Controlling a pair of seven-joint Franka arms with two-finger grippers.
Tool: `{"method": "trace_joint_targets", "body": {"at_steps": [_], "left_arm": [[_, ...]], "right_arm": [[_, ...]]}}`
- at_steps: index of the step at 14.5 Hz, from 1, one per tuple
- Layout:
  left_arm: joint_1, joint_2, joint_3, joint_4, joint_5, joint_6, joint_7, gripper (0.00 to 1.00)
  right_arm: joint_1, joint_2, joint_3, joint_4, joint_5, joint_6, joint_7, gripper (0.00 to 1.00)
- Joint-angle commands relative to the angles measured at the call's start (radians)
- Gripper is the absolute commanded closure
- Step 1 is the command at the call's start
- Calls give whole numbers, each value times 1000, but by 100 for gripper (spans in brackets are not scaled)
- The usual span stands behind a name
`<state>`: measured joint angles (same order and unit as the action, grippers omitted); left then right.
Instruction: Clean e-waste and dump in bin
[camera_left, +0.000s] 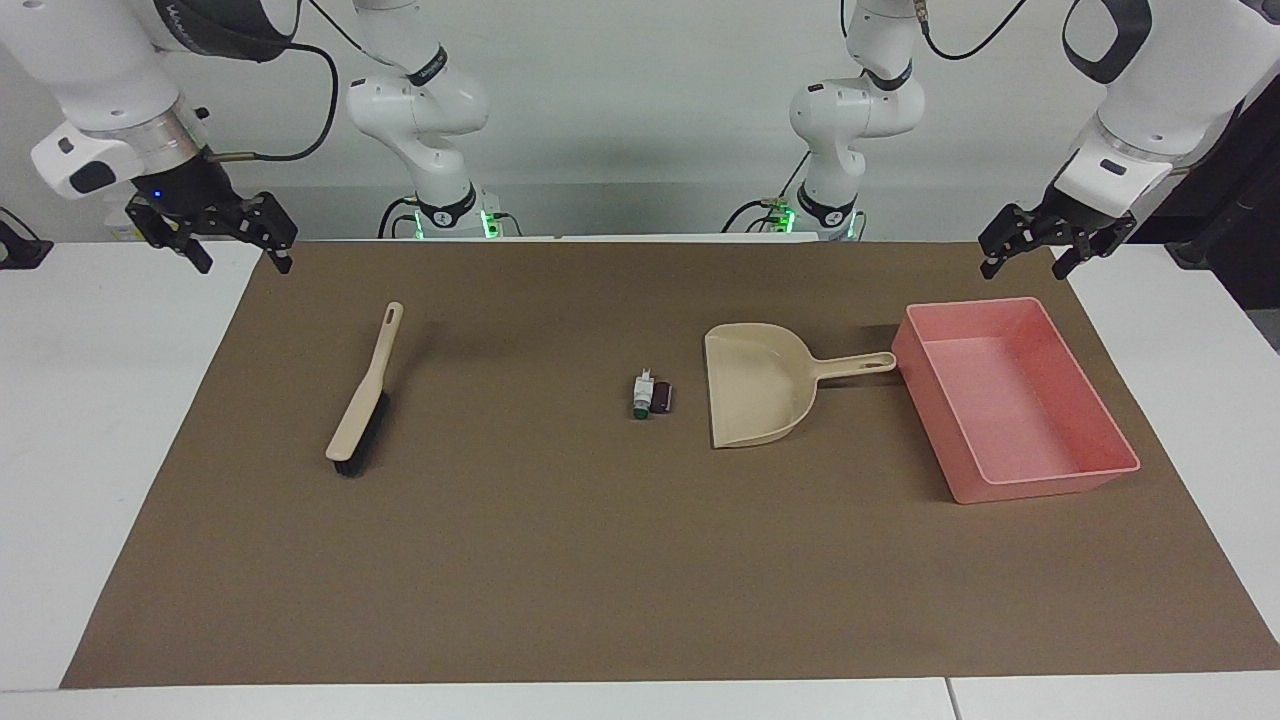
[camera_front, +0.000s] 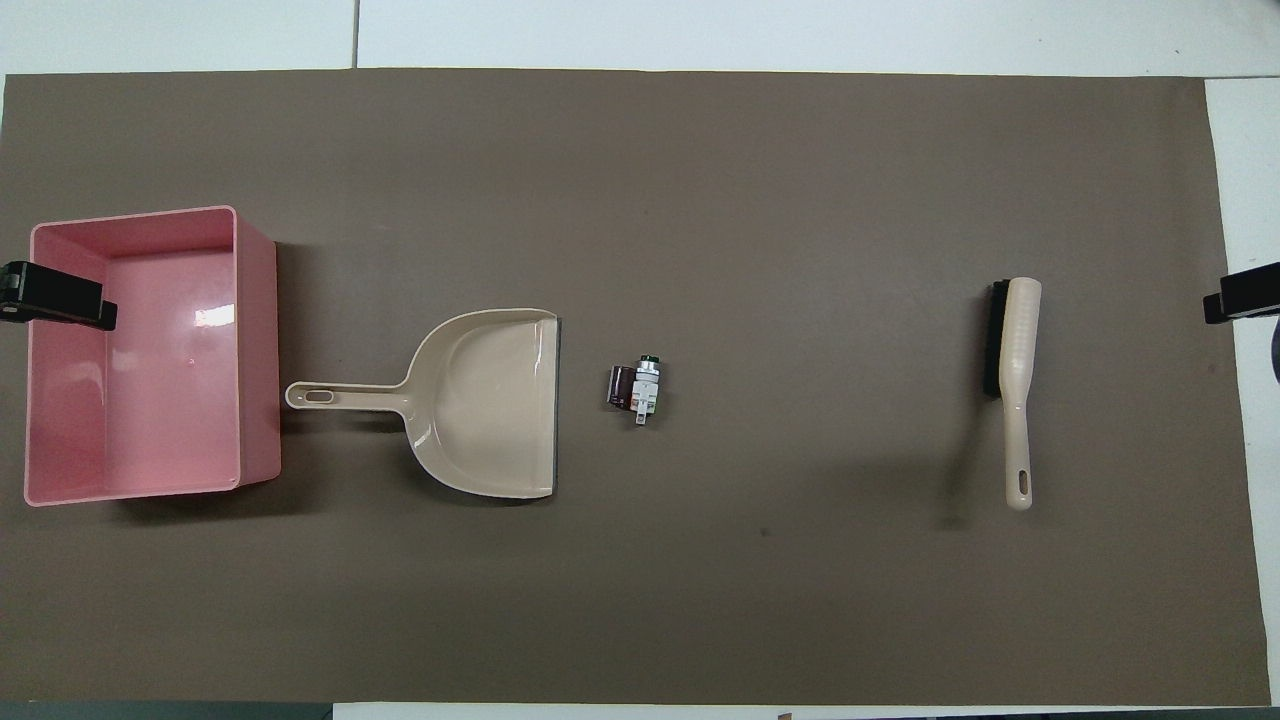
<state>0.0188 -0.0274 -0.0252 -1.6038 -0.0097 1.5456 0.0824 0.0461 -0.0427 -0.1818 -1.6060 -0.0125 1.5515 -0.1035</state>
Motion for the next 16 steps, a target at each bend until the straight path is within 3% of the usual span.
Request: {"method": "trace_joint_targets", "body": {"at_steps": [1, 13, 16], "left_arm": [[0, -2, 5, 2, 27, -19, -1, 1], [13, -8, 13, -4, 25, -39, -56, 0], [9, -6, 10, -4, 25, -12, -105, 0]], "right_arm": [[-5, -22, 1, -29, -1, 19, 8, 1], [-3, -35, -1, -35, 22, -28, 1, 1], [20, -81, 5, -170, 26, 69, 8, 1]]}}
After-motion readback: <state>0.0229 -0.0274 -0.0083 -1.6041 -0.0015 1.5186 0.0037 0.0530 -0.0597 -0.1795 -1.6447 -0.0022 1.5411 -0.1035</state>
